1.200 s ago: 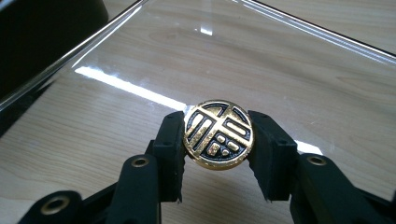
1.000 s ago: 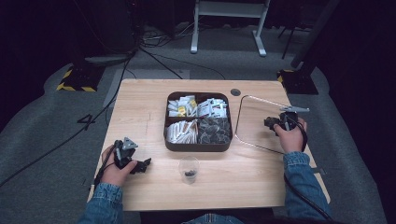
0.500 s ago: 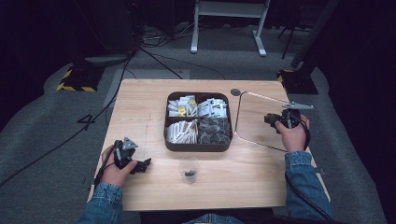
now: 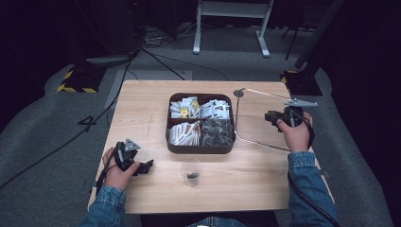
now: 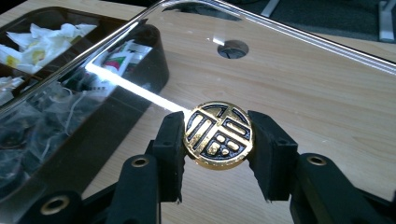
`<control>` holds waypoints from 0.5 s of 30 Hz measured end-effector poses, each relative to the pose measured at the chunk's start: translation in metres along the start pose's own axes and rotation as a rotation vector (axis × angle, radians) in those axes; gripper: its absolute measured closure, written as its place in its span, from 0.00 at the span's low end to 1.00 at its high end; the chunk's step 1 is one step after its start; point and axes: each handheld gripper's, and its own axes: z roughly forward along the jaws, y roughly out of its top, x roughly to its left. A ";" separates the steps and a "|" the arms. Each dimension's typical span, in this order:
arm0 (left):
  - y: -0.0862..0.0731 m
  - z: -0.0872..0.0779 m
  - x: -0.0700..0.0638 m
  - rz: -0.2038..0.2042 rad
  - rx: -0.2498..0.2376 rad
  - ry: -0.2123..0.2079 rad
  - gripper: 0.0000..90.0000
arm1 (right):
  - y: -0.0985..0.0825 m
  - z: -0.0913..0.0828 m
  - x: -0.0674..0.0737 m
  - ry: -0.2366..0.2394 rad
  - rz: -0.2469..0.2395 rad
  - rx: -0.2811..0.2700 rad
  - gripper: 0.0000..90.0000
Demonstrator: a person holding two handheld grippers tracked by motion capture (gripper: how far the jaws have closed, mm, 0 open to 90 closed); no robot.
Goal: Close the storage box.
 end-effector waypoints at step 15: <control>0.000 0.000 0.000 -0.001 -0.001 -0.001 0.00 | 0.032 0.015 0.030 0.073 -0.023 -0.013 0.65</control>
